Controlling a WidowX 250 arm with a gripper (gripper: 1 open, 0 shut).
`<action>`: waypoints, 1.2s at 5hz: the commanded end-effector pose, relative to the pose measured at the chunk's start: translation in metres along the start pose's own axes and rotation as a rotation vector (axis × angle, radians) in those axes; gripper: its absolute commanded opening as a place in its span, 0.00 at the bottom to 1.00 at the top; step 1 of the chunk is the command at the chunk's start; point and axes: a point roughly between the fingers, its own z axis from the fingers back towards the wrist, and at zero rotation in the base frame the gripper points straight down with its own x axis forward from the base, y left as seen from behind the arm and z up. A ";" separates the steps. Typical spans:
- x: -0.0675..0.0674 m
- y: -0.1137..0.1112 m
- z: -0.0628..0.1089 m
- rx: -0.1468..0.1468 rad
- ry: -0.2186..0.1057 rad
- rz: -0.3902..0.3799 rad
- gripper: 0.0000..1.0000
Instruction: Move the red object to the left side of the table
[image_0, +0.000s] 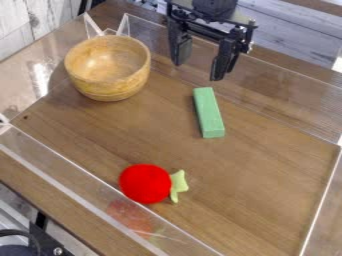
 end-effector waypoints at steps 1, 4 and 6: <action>-0.023 -0.010 -0.010 0.001 0.016 0.041 1.00; -0.112 -0.013 -0.031 -0.039 0.018 0.564 1.00; -0.113 -0.013 -0.058 -0.119 -0.002 1.020 1.00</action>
